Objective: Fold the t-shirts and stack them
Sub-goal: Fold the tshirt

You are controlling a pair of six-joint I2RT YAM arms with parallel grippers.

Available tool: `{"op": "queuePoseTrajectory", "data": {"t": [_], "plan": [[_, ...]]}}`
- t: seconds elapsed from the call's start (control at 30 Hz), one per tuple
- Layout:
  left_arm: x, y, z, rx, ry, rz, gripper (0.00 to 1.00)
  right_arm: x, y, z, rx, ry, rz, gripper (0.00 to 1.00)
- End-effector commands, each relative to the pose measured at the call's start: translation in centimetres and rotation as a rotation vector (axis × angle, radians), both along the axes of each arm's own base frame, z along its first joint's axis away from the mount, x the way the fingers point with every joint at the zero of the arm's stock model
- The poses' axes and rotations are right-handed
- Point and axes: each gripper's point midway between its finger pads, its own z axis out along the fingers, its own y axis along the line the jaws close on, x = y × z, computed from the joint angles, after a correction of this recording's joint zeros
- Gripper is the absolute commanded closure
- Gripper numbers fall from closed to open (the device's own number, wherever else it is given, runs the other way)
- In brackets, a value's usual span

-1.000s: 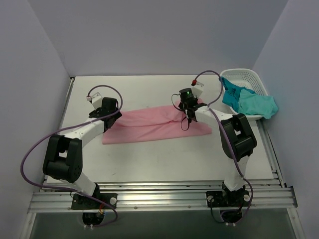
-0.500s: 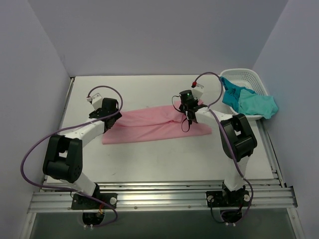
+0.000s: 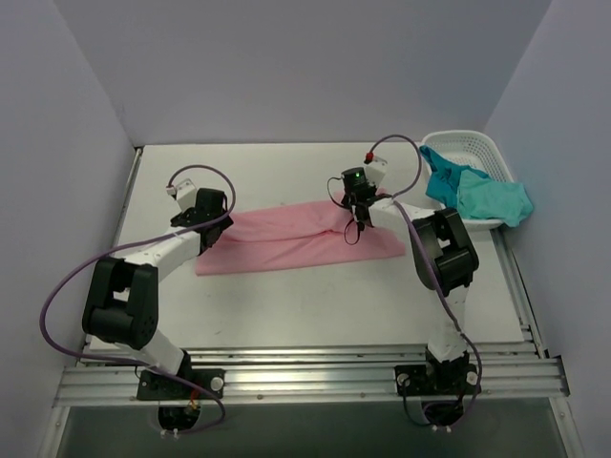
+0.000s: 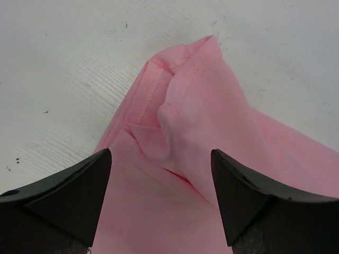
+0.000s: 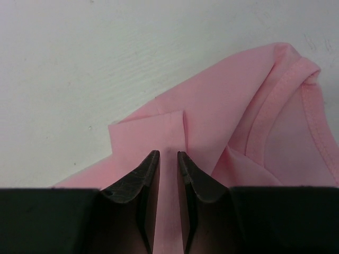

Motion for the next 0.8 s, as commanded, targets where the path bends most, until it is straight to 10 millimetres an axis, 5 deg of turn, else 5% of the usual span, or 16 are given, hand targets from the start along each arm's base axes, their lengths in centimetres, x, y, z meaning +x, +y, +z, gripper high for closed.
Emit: {"op": "queuePoseTrajectory", "data": {"t": [0.0,0.4,0.77], "plan": [[0.6,0.1,1.4,0.009,-0.052,0.001,0.16,2.0,-1.0,0.9,-0.007,-0.027,-0.022,0.84],[1.1,0.1,0.7,0.023,-0.037,0.001,0.16,3.5,-2.7,-0.5,0.004,-0.016,-0.046,0.82],[1.6,0.0,0.2,0.030,-0.029,0.002,0.16,4.0,-2.0,-2.4,0.033,0.001,-0.020,0.82]]}}
